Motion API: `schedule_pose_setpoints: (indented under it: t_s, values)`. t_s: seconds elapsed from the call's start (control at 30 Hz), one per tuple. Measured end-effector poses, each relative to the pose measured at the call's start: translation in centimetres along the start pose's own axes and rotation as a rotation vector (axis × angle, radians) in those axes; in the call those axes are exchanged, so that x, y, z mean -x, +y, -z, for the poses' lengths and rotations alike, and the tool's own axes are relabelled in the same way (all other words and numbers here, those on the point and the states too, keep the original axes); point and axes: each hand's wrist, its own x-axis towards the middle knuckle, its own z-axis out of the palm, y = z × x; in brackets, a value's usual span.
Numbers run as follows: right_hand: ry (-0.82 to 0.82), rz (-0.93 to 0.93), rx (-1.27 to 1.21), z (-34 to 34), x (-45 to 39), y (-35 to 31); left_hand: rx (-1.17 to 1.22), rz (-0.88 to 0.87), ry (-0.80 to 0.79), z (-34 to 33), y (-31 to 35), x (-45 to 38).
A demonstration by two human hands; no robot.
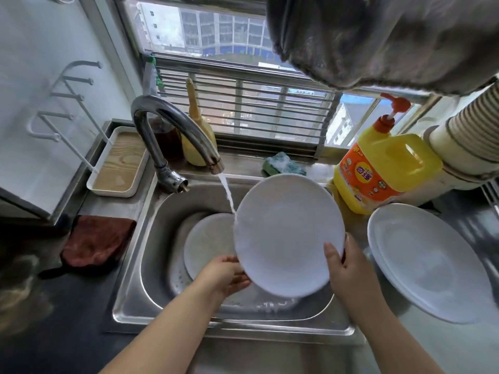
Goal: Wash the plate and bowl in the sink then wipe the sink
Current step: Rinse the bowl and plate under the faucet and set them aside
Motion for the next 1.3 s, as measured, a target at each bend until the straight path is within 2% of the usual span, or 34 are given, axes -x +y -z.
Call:
schedule_pose_setpoints:
  t_s: [0.1, 0.2, 0.37, 0.6, 0.7, 0.77, 0.87, 1.0, 1.17, 1.3]
  values:
    - [0.065, 0.039, -0.105, -1.0, -0.4, 1.1, 0.081, -0.091, 0.029, -0.4, 1.5, -1.0]
    - [0.057, -0.001, -0.303, -2.5, -1.0, 1.0, 0.100, -0.220, 0.092, 0.0, 3.1, -1.1]
    - [-0.076, -0.276, -0.627, -6.3, -2.6, 1.2, 0.042, -0.440, 0.217, 2.5, 4.7, 0.5]
    - [-0.303, -0.533, -0.783, -11.2, -3.1, 0.3, -0.216, -0.633, 0.421, 5.2, 5.0, 5.4]
    - [-0.420, -0.580, -0.815, -12.1, -2.5, 0.1, -0.273, -0.651, 0.504, 6.1, 4.2, 6.9]
    - [-0.465, -0.578, -0.803, -11.9, -2.3, -0.1, -0.249, -0.586, 0.515, 6.8, 3.3, 6.8]
    - [-0.468, -0.540, -0.695, -10.9, -2.7, -0.1, -0.119, -0.434, 0.477, 7.9, 1.6, 5.8]
    - [-0.411, -0.427, -0.413, -8.2, -3.4, -0.9, -0.020, -0.273, 0.342, 8.4, -1.1, 3.9]
    - [-0.305, -0.150, -0.139, -4.2, -3.1, -1.7, -0.001, -0.162, 0.235, 6.0, -2.9, 3.4]
    - [-0.196, 0.147, 0.102, -2.9, -2.1, -1.4, -0.162, -0.149, 0.216, 3.7, -2.4, 1.8]
